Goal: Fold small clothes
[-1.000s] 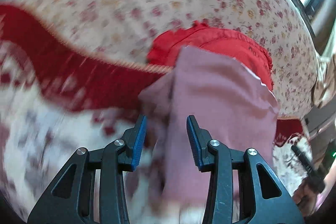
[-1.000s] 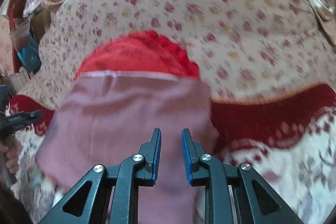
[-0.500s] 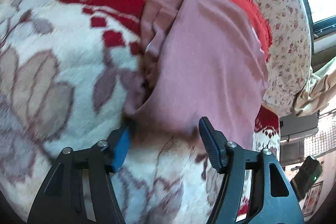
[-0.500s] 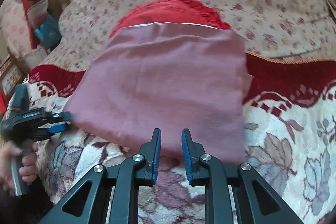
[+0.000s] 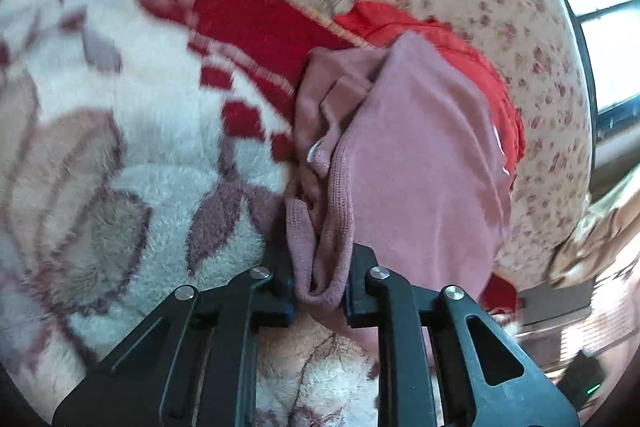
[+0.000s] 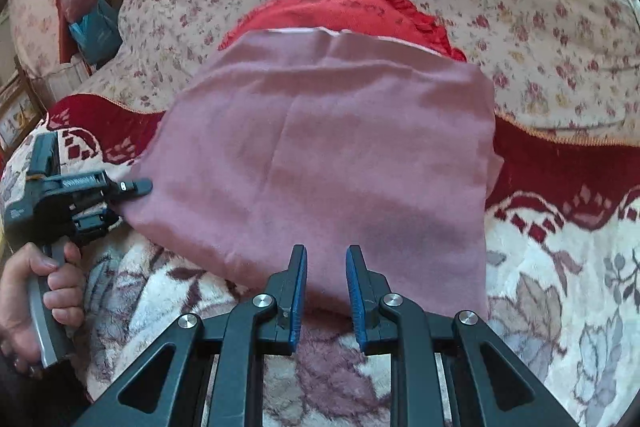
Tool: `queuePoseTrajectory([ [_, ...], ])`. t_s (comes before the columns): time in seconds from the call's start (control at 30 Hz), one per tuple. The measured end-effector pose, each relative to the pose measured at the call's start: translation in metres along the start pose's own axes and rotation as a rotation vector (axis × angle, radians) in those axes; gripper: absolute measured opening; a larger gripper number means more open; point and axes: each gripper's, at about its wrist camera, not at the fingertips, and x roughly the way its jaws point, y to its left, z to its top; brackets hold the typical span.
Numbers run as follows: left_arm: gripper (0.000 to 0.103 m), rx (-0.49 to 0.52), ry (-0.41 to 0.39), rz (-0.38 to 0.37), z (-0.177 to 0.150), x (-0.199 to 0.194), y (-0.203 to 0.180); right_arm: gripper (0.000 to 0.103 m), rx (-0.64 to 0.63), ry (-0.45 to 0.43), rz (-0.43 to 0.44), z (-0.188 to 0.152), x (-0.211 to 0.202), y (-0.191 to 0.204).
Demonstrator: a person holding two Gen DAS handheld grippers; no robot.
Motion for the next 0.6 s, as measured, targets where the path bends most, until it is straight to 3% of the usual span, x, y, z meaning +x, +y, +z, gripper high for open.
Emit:
queuePoseTrajectory([
  [0.17, 0.013, 0.431, -0.217, 0.171, -0.032, -0.021, -0.071, 0.018, 0.03, -0.027, 0.124, 0.029, -0.004, 0.007],
  [0.23, 0.013, 0.549, -0.26, 0.186, -0.045, -0.022, -0.09, 0.019, 0.07, -0.034, 0.2, 0.058, -0.007, 0.012],
  [0.3, 0.013, 0.66, -0.303, 0.19, -0.059, -0.024, -0.104, 0.036, 0.139, -0.001, 0.361, 0.09, -0.004, 0.015],
  [0.37, 0.013, 0.759, -0.326, 0.178, -0.071, -0.025, -0.117, 0.063, 0.188, 0.077, 0.526, 0.125, 0.013, 0.022],
  [0.4, 0.013, 0.803, -0.326, 0.164, -0.076, -0.025, -0.122, 0.066, 0.19, 0.123, 0.567, 0.138, 0.023, 0.028],
  [0.5, 0.013, 0.884, -0.327, 0.139, -0.086, -0.022, -0.133, 0.066, 0.158, 0.269, 0.605, 0.172, 0.056, 0.053],
  [0.6, 0.013, 0.932, -0.3, 0.109, -0.091, -0.019, -0.142, 0.066, 0.064, 0.308, 0.581, 0.197, 0.071, 0.077],
])
